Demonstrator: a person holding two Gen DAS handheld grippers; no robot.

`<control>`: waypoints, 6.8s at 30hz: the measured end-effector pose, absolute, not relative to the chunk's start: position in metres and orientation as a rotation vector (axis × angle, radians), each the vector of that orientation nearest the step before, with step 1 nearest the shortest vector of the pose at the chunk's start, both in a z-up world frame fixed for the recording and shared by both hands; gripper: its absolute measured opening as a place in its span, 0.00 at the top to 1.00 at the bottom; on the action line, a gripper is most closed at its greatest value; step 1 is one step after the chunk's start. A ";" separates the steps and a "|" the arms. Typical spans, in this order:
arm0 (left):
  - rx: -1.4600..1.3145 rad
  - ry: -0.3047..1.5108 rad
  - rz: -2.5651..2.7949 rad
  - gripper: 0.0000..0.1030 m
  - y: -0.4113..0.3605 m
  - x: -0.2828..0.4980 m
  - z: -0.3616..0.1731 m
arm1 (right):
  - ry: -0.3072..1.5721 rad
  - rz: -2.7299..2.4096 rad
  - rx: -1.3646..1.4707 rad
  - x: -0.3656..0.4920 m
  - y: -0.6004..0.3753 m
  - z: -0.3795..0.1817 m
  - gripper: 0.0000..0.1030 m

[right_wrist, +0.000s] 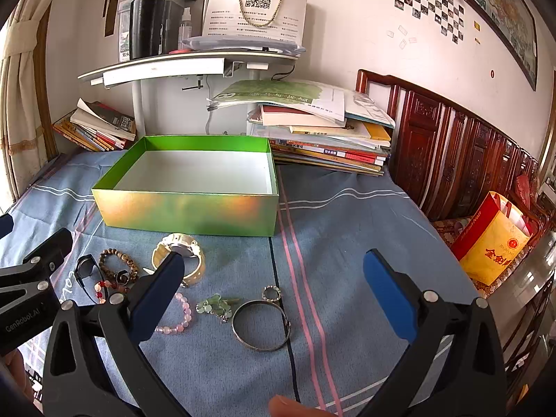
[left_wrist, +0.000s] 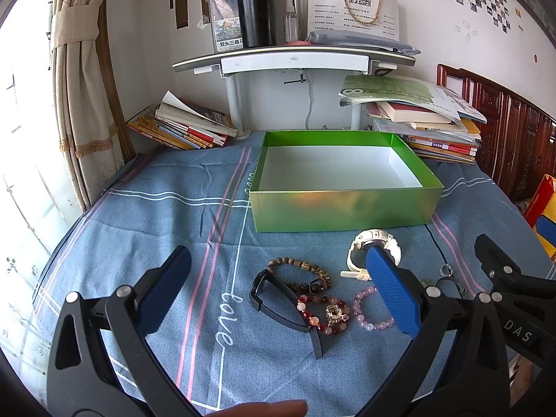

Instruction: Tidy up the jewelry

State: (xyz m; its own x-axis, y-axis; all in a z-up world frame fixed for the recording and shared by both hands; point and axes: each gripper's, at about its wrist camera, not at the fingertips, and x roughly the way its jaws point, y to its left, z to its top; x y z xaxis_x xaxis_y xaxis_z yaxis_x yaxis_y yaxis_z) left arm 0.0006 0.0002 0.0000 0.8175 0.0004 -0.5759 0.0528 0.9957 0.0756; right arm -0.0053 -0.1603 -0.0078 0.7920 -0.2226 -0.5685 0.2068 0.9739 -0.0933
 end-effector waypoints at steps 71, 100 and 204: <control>0.087 0.610 -0.031 0.03 -0.001 -0.005 0.005 | 0.606 -0.230 -0.020 -0.014 -0.160 -0.002 0.03; -0.024 1.075 -0.016 0.31 0.031 0.074 -0.075 | 0.965 -0.020 0.080 0.094 -0.202 -0.058 0.32; 0.082 0.874 -0.186 0.93 -0.028 0.233 -0.019 | 0.835 -0.147 -0.029 0.208 -0.178 -0.027 0.90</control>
